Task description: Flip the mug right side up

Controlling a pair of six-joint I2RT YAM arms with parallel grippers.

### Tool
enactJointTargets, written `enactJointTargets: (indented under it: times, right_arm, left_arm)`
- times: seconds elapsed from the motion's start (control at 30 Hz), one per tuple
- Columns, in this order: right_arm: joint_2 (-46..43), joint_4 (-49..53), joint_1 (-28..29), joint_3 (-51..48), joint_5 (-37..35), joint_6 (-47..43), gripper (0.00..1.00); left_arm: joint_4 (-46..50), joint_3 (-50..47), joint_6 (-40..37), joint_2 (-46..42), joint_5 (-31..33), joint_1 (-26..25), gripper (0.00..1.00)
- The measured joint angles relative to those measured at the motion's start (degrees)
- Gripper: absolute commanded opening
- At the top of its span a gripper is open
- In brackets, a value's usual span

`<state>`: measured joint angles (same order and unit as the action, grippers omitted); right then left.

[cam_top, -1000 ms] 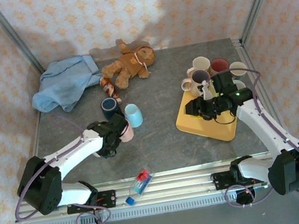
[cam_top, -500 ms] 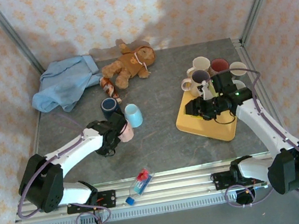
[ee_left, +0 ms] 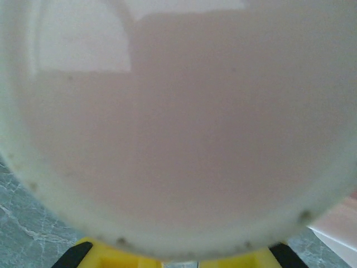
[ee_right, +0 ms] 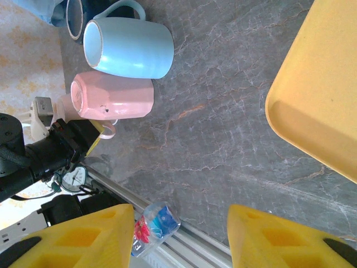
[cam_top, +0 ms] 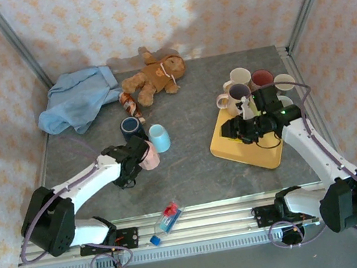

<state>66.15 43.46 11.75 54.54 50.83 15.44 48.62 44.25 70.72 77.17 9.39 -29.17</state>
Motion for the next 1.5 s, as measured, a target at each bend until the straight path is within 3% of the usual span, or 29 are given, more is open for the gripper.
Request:
enactJointTargets:
  times: [0.37, 0.83, 1.1, 1.27, 1.5]
  right_arm:
    - [0.00, -0.13, 0.00, 0.04, 0.00, 1.97, 0.47]
    - [0.79, -4.90, 1.20, 1.68, 1.53, 8.04, 0.46]
    - [1.01, -11.93, 2.69, 4.44, 4.17, 16.28, 0.47]
    - [1.70, -16.11, 3.41, 8.81, 4.79, 21.38, 0.48]
    - [4.35, -28.17, 6.12, 10.36, 4.59, 33.59, 0.49]
  left_arm:
    - [2.45, 1.07, -4.46, -3.58, -0.42, 1.27, 0.00]
    - [9.40, 15.74, -12.17, -8.04, -0.33, 5.01, 0.00]
    - [11.19, 29.49, -16.87, -8.07, -0.70, 5.62, 0.00]
    - [9.03, 36.76, -18.43, -8.07, -3.76, 5.66, 0.00]
    - [2.23, 40.76, -18.32, -5.70, -12.70, 5.66, 0.00]
